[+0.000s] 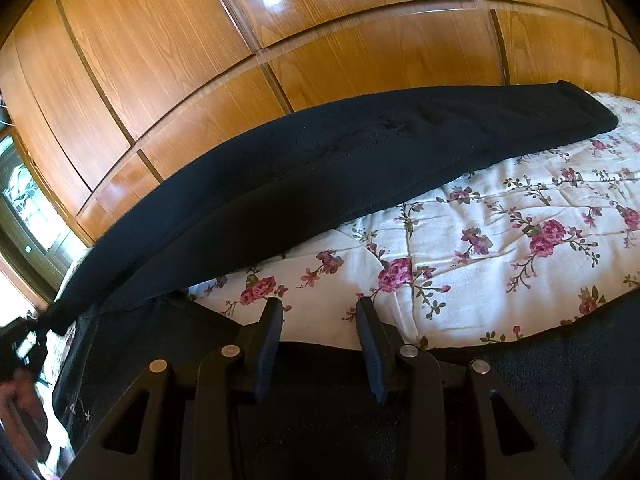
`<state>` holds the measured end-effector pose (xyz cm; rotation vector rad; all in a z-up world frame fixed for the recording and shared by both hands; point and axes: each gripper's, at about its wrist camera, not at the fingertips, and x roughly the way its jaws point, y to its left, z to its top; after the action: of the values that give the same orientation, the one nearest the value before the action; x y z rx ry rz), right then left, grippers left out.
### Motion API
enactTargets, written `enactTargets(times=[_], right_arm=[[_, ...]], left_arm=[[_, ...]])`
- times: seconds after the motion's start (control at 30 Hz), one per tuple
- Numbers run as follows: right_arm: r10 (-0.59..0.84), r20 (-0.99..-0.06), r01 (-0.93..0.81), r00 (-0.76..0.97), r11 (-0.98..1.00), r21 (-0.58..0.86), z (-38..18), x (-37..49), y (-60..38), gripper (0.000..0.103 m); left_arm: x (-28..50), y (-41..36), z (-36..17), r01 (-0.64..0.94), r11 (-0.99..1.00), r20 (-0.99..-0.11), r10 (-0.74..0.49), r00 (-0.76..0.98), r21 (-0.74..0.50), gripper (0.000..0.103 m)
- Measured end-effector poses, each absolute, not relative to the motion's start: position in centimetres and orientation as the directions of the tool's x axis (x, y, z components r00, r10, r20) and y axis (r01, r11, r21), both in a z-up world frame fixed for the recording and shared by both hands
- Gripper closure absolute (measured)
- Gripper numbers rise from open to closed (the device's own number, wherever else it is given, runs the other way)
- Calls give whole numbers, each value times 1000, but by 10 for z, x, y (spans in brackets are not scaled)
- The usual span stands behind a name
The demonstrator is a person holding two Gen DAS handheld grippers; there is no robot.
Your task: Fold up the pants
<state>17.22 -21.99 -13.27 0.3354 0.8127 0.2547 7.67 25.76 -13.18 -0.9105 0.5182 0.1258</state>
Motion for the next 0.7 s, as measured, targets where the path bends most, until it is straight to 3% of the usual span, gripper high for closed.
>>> enactTargets(times=[0.1,0.37,0.47,0.63,0.7], right_arm=[[343,-669,-91,660,920,381,-132,172,-219,64],[316,-734,-76,601,937,340,-120,186,-212,64],[326,-710,-110,624,936,334,-94,200,-203,63],[370,-705,-120,605,918,379,-55,254,-182,41],[387,-706,-92,593,903,419,-48,278,-177,41]], left_arm=[[75,257,-159,-360,595,-519,-115,847,-719,95],[74,244,-163,-312,675,-484,-77,872,-669,95],[74,241,-163,-298,698,-478,-72,875,-651,95],[69,242,-163,-293,701,-470,-68,880,-650,95],[69,241,-163,-290,703,-467,-68,881,-649,95]])
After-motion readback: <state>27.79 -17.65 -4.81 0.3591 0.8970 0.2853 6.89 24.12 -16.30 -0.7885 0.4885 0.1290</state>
